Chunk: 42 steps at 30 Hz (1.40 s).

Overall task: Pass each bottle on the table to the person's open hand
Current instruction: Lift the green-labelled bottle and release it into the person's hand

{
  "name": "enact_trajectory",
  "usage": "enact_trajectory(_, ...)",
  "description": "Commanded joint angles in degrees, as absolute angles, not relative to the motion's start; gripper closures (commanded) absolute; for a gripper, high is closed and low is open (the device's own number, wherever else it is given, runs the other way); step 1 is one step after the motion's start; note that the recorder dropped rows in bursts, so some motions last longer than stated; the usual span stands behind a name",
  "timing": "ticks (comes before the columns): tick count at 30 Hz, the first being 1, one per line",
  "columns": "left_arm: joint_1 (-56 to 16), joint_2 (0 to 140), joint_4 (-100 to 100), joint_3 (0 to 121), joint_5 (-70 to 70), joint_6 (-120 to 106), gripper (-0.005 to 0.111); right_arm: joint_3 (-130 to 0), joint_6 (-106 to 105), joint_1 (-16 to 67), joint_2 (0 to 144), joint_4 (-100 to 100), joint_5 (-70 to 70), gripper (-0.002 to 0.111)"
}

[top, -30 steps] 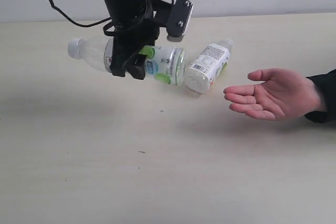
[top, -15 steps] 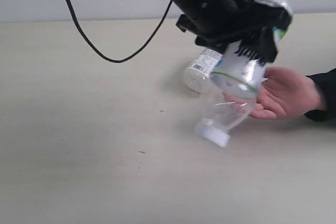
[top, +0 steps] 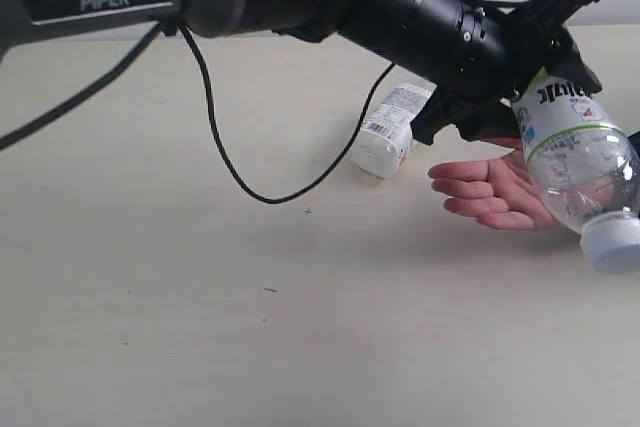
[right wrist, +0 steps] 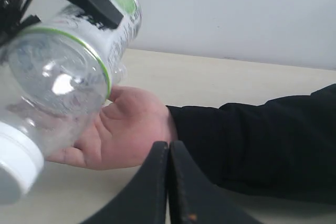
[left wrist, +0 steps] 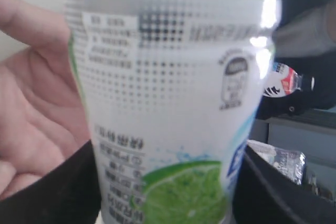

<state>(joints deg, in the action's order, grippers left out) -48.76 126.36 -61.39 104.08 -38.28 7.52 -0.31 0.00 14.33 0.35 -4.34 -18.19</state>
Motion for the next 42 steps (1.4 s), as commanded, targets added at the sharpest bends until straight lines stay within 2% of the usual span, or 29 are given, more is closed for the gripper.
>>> enact_trajectory(1,-49.1,128.9,-63.4,104.2,-34.2,7.7,0.107,0.0,0.0,14.1,0.0,-4.4,-17.7,0.108)
enact_trajectory(10,-49.1,130.5,-60.2,104.2,-32.5,7.5,0.105,0.0,0.0,14.1,0.0,-4.4,-17.7,0.108)
enact_trajectory(12,-49.1,130.5,-60.1,104.2,-32.9,7.3,0.096,0.0,0.0,14.1,0.0,-4.4,-17.7,0.108)
enact_trajectory(18,-49.1,130.5,-60.2,104.2,-34.0,3.8,0.054,0.0,0.0,14.1,0.0,-4.4,-17.7,0.108)
enact_trajectory(21,-49.1,130.5,-60.2,104.2,-34.0,2.4,0.043,0.0,0.0,14.1,0.0,-4.4,-17.7,0.108)
enact_trajectory(28,-49.1,130.5,-60.2,104.2,-35.2,-2.2,0.026,0.0,0.0,14.1,0.0,-4.4,-17.7,0.108)
enact_trajectory(31,-49.1,130.5,-60.2,104.2,-35.4,-3.2,0.022,0.0,0.0,14.1,0.0,-4.4,-17.7,0.108)
enact_trajectory(42,-45.2,129.2,-60.1,104.3,-40.7,-5.9,0.021,0.0,0.0,14.1,0.0,-4.4,-17.7,0.108)
